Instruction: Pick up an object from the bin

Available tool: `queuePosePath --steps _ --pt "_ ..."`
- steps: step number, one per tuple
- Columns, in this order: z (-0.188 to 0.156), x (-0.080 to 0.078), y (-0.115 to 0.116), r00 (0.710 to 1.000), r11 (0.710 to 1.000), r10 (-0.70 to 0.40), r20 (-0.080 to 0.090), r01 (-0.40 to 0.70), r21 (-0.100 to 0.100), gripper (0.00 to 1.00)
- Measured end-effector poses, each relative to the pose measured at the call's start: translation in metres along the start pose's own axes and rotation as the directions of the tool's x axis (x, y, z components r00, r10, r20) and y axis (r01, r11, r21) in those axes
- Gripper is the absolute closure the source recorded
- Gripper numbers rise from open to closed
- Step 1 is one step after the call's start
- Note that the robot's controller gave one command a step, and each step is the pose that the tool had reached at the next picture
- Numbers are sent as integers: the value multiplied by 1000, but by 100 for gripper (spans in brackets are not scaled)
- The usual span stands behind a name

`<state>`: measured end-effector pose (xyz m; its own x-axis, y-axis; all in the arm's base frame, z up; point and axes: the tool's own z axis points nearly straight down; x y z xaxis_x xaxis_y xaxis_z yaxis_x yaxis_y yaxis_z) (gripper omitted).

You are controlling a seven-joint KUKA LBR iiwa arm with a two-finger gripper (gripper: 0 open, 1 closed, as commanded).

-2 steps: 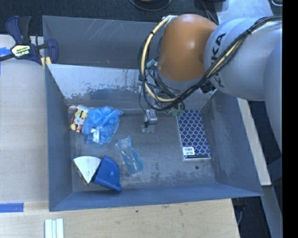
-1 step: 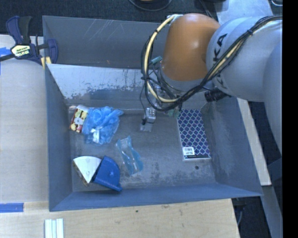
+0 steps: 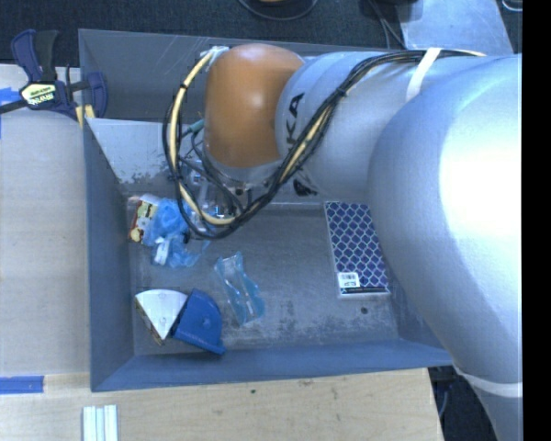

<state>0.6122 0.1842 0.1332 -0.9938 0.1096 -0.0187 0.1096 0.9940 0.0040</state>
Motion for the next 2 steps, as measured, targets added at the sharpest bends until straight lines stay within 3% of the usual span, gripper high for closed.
queuePosePath --steps 1,2 --pt "22 -6 -58 993 993 -115 0 115 1 100" --pt "22 -6 -58 993 993 -115 0 115 1 100"
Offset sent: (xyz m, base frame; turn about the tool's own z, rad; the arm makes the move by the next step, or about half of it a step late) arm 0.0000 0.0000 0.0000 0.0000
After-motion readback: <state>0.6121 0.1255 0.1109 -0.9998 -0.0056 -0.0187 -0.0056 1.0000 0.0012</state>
